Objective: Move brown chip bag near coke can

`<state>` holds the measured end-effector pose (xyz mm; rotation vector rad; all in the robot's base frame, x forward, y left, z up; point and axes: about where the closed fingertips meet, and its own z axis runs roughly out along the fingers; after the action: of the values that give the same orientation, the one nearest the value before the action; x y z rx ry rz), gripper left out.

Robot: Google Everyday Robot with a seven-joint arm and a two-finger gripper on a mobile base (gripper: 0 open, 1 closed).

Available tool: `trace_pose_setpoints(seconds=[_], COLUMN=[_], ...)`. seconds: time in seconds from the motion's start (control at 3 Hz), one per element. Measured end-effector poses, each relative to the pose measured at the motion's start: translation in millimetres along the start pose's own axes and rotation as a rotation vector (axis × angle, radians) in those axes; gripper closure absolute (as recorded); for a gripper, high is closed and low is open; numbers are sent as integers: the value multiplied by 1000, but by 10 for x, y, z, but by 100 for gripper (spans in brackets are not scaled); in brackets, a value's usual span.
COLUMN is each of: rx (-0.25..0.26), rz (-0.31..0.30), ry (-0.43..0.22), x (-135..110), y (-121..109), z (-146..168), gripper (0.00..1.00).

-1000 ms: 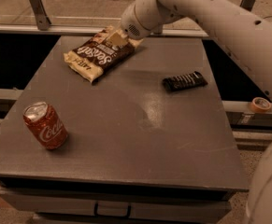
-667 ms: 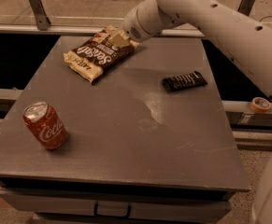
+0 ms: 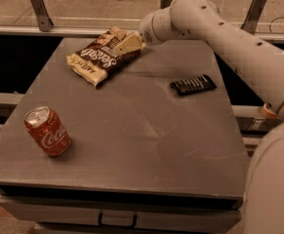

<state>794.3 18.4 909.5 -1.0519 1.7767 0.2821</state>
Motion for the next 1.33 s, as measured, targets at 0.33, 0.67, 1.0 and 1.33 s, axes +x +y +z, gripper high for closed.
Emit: trace_pose_setpoints(seconds=[0.33, 0.67, 1.0, 1.33], rx=[26, 19, -21, -53], rz=[33, 73, 106, 138], ry=[-38, -62, -58, -30], x=[19, 6, 17, 95], y=[-237, -334, -285, -207], z=[219, 476, 695, 785], gripper=[0, 0, 18, 42])
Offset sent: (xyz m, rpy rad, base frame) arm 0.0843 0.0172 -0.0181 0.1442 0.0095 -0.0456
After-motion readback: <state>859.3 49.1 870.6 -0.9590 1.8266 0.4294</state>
